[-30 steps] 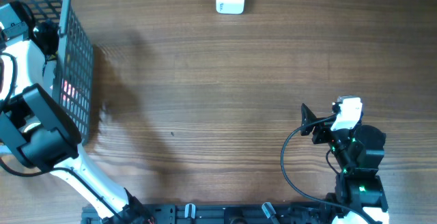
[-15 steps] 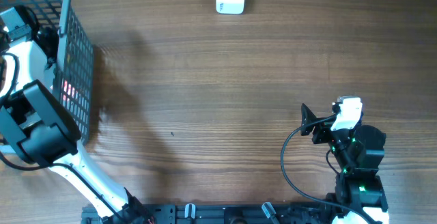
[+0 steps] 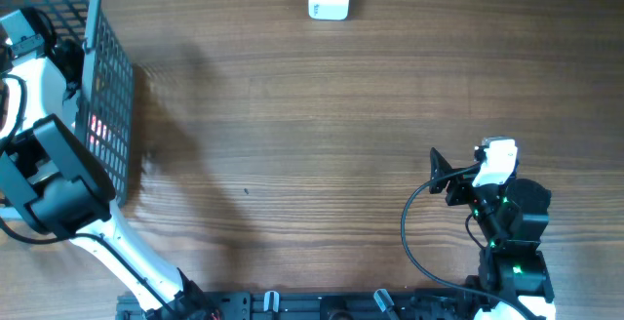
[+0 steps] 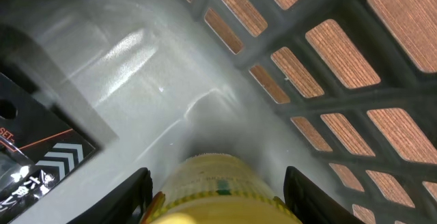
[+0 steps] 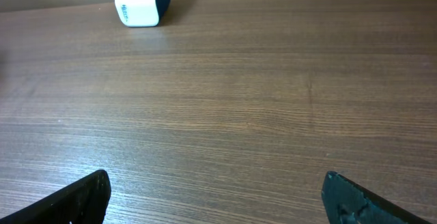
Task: Scan the item barcode
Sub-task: 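Lower the left gripper into the basket and grasp the yellow can, then lift the yellow can out of the basket with the left gripper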
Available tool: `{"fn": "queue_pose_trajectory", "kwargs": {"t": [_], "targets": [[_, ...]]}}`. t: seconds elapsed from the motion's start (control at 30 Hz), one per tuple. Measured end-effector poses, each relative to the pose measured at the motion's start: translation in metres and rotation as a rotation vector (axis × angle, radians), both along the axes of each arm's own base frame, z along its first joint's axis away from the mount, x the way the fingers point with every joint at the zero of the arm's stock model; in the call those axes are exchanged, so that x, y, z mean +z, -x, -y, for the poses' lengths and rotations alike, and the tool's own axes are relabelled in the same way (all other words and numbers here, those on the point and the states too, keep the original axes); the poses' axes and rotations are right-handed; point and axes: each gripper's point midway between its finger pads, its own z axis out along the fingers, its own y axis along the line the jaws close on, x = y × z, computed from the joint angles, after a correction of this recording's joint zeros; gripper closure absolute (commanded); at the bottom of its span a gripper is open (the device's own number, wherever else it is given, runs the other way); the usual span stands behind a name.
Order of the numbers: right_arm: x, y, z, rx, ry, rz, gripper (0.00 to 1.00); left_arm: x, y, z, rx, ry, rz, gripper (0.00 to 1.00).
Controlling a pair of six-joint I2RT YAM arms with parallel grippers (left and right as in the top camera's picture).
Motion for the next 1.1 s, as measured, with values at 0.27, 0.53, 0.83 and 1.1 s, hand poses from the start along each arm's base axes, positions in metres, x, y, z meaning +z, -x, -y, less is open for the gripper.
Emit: {"fn": "queue_pose_trajectory", "kwargs": {"t": [0.27,0.53,0.83,1.1], "targets": [[0.001,-0.001,0.000,0.000,0.000,0.006,0.00,0.039,0.001,0.001,-0.001,-0.026,0.052,0.44],[0.002,-0.001,0.000,0.000,0.001,0.007,0.00,0.117,0.010,0.006,-0.002,-0.087,0.170,0.45],[0.003,-0.001,0.000,0.000,0.001,0.014,0.00,0.179,0.033,0.018,-0.002,-0.124,0.241,0.44],[0.003,-0.001,0.000,0.000,0.001,0.014,0.00,0.229,0.044,0.044,-0.039,-0.161,0.323,0.44]]}}
